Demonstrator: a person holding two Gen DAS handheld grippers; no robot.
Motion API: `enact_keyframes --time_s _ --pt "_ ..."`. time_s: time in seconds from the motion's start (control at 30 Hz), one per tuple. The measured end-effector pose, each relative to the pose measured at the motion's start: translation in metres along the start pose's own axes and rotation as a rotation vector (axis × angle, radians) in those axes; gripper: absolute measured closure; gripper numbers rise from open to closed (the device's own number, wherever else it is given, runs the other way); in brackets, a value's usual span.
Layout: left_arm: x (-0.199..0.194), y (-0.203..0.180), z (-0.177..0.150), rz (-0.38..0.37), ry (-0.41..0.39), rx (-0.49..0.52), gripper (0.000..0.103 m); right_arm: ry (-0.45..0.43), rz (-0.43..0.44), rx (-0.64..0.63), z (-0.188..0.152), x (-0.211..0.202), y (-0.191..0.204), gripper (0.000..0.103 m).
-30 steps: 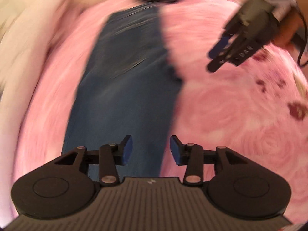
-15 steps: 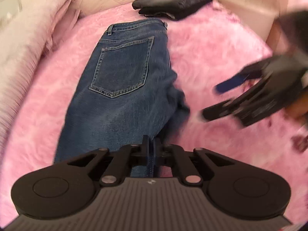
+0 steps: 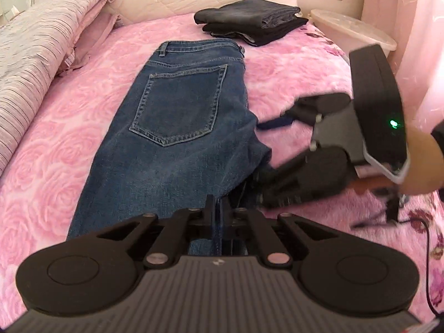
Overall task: Fold clothes
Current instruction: 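Pull the jeans straight with the left gripper and open the right gripper, then open the left gripper and withdraw both grippers from the jeans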
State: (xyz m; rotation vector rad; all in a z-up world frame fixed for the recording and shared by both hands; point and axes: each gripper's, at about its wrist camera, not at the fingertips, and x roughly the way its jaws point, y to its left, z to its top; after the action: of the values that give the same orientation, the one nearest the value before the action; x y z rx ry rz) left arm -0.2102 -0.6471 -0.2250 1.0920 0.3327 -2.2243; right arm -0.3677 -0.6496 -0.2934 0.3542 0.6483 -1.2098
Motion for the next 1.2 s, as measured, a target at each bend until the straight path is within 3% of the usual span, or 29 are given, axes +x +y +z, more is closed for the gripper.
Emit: enact_keyframes --time_s 0.13,0.3,0.47,0.6,0.7,0.87,1.07,1.2 --pt "0.005 -0.013 -0.004 -0.034 0.026 0.089 0.101 0.003 -0.184 0.032 -0.011 -0.025 -0.021 0.027" --pt "0.024 -0.039 -0.014 -0.013 0.095 0.251 0.101 0.039 -0.19 0.038 -0.023 -0.04 -0.022 0.027" --pt "0.02 -0.041 -0.021 -0.003 0.122 0.218 0.1 0.081 -0.178 0.107 -0.025 -0.045 -0.024 0.027" --pt "-0.003 -0.04 -0.029 0.062 0.151 0.175 0.095 0.156 -0.172 0.145 -0.028 -0.062 -0.028 0.027" --pt "-0.032 -0.036 -0.043 0.139 0.19 0.088 0.092 0.2 -0.117 0.156 -0.031 -0.085 -0.032 0.027" --pt "-0.099 -0.03 -0.086 0.29 0.277 -0.147 0.091 0.211 0.047 0.057 -0.022 -0.119 -0.011 0.027" --pt "-0.185 -0.042 -0.159 0.488 0.397 -0.445 0.089 0.211 0.244 -0.108 -0.004 -0.125 0.035 0.027" --pt "-0.232 -0.055 -0.201 0.603 0.419 -0.564 0.084 0.191 0.324 -0.231 0.007 -0.124 0.071 0.027"
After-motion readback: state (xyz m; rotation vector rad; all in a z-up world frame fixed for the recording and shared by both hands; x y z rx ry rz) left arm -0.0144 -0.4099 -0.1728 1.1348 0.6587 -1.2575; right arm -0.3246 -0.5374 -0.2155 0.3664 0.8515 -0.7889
